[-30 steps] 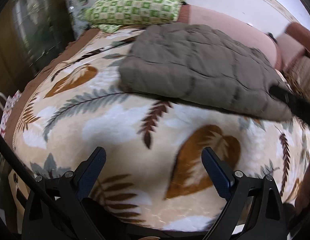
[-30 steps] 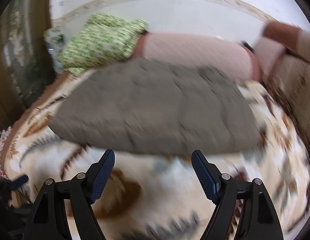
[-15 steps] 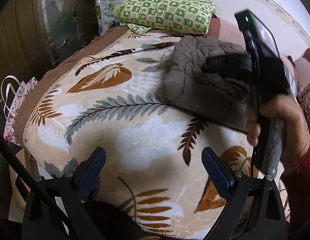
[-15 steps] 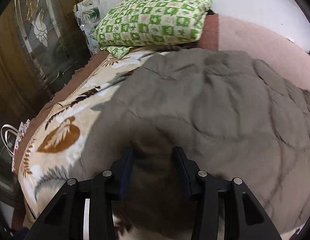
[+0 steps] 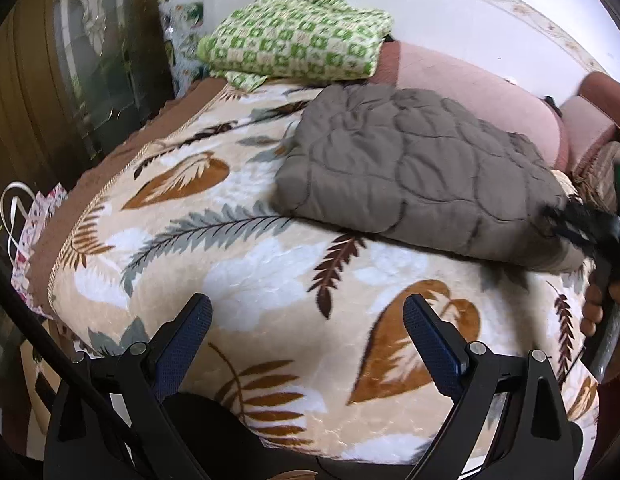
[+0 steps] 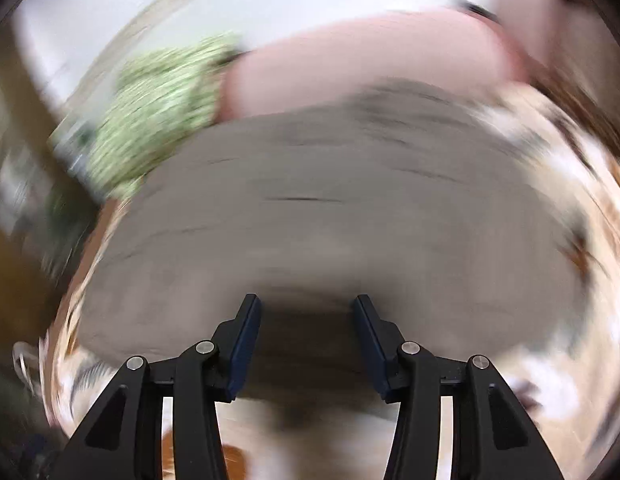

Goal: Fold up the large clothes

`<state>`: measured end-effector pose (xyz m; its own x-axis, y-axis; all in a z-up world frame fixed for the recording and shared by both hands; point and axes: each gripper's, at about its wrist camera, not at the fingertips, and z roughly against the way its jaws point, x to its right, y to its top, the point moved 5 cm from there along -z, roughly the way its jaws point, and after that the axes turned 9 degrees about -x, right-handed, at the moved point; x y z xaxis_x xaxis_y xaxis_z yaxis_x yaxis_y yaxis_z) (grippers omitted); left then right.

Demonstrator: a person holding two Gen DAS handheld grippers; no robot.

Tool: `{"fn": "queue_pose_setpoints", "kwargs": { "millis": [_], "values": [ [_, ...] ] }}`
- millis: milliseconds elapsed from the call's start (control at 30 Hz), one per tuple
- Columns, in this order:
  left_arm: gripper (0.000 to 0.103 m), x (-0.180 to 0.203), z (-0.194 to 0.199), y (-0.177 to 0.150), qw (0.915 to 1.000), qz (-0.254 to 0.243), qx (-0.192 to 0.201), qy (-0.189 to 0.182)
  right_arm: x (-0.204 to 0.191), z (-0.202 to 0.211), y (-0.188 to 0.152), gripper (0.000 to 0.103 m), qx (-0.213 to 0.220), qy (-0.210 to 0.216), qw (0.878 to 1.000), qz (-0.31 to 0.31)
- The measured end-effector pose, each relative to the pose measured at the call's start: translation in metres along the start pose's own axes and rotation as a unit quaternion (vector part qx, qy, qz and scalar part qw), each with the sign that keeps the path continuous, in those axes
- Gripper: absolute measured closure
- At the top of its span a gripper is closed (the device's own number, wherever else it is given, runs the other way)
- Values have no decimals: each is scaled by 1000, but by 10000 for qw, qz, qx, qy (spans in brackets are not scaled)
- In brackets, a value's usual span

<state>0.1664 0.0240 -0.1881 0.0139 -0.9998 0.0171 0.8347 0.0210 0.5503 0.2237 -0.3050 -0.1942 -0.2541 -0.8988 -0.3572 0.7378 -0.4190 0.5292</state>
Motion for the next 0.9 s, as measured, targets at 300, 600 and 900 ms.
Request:
{"fn": "queue_pose_setpoints", "kwargs": {
  "millis": [300,600,900],
  "values": [
    [7,41,22,-12,9989,-432,104,-151,95,81,-54,43,441,-503,9949,-754],
    [7,64,36,-27,9972,-701,133,-201,39,104,-115,31,529,-550,9971,55],
    [7,67,40,-36,9965,-772,141,-270,-20,100,-157,24,326,-660,9944,755]
  ]
}}
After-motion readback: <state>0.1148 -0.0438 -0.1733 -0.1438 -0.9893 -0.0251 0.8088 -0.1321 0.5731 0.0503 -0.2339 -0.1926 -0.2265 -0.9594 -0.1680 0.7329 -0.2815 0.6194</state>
